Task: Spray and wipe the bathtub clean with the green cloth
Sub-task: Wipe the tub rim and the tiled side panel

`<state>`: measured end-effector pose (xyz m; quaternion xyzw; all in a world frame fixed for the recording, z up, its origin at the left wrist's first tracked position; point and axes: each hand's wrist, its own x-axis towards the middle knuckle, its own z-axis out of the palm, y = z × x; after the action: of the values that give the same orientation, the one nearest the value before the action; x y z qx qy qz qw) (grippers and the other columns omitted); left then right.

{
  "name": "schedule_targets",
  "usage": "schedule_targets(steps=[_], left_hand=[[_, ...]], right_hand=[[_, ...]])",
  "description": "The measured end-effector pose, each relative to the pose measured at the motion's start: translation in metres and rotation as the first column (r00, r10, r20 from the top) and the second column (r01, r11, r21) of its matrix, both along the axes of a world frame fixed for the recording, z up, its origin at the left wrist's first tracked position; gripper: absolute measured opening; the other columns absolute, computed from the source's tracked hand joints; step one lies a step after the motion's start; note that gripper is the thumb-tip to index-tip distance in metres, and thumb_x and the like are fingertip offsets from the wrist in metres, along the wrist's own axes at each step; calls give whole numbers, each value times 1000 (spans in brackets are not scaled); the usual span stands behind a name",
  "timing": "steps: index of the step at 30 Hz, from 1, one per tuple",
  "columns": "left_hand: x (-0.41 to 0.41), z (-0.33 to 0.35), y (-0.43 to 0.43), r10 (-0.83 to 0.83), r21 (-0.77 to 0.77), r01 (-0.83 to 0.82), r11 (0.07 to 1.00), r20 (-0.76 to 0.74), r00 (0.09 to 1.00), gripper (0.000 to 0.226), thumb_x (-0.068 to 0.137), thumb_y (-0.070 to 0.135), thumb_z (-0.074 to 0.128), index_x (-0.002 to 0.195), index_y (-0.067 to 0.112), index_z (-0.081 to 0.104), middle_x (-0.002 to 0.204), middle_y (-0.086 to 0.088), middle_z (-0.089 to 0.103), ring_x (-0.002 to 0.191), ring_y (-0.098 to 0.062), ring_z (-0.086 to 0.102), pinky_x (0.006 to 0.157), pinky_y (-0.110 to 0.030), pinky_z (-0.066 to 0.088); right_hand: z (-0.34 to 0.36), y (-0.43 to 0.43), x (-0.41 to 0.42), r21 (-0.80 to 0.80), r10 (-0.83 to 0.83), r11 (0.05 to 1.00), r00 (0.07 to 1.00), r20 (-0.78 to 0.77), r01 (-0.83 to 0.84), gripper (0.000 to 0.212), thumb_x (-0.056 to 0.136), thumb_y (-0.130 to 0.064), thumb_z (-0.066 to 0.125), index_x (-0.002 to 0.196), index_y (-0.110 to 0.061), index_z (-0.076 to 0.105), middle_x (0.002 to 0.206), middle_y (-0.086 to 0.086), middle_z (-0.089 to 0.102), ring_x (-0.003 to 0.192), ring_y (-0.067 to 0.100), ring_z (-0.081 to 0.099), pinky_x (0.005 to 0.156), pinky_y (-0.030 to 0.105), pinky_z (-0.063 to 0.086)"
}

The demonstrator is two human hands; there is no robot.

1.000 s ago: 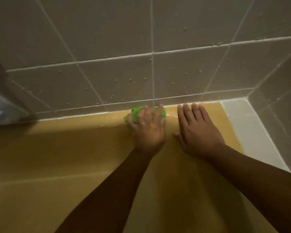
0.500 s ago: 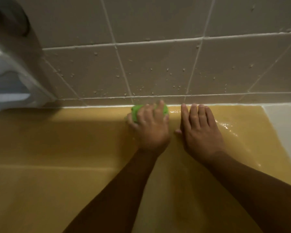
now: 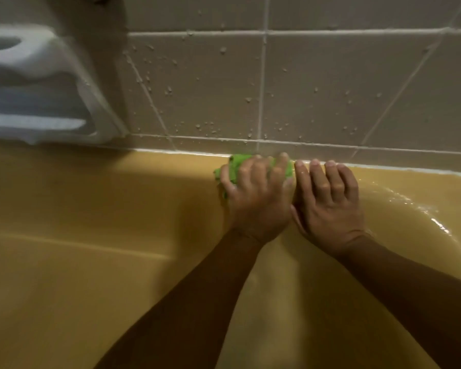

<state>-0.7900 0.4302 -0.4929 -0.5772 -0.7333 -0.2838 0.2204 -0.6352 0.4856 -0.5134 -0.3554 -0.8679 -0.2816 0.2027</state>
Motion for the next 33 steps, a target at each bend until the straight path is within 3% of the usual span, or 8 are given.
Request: schedule_targets(steps=[5,10,12,17,21,25,30,33], left_hand=[[-99,-7,-34,-345,-36,344,938,-183,921,42,101,40,61,139,25,51,128,-8,64,124,-33,58,113,-63,32],[-136,-3,-48,195,1,-196,981,89,977,39,99,36,51,132,16,52,115,-19,63,113,-40,58,108,-67,35],[-97,3,-25,237,52,-240,969,62,970,36,102,36,49,128,13,56,111,-18,65,106,-39,61,107,-65,38],[-126,3,-38,-230,-6,232,973,-171,958,37,106,45,46,136,24,49,120,-9,67,116,-32,59,112,-60,32],[-205,0,-61,69,-8,-68,998,75,995,37,103,41,44,131,18,53,113,-14,60,111,-32,50,108,-64,34],[-147,-1,-33,393,121,-418,901,184,901,33,100,37,47,123,14,52,109,-18,64,106,-35,54,105,-61,41],[-148,-7,-49,-174,100,187,977,-121,977,37,104,44,53,135,25,50,119,-6,68,121,-28,56,112,-60,34],[-229,-11,-70,-31,64,35,997,-58,998,38,109,48,34,132,21,50,114,-17,66,110,-39,61,106,-62,38]], right_hand=[[5,0,-11,20,20,1000,998,-54,-19,87,99,-64,52,160,-4,33,144,25,42,129,44,40,114,57,34],[0,-1,-39,38,34,999,997,-75,-31,88,100,-68,50,161,-8,31,141,23,39,126,43,38,111,53,32],[-3,-6,-56,28,30,999,995,-98,-28,86,100,-67,48,160,-7,33,142,22,37,129,41,36,112,54,30],[-6,-15,-86,14,39,999,990,-133,-37,83,100,-65,49,159,-7,35,144,20,35,132,40,33,115,56,27],[-5,-17,-101,18,44,999,995,-94,-43,87,99,-68,49,159,-8,35,145,21,36,131,41,33,114,55,27],[-5,-22,-117,4,37,999,996,-85,-37,86,99,-67,47,159,-7,34,144,22,36,130,42,34,115,55,23],[-5,-27,-134,18,57,998,989,-139,-55,78,101,-57,50,158,-6,36,144,21,38,132,41,35,114,57,28],[-6,-32,-148,25,37,999,995,-88,-35,83,103,-61,48,161,-4,30,146,23,36,131,44,34,114,60,28]])
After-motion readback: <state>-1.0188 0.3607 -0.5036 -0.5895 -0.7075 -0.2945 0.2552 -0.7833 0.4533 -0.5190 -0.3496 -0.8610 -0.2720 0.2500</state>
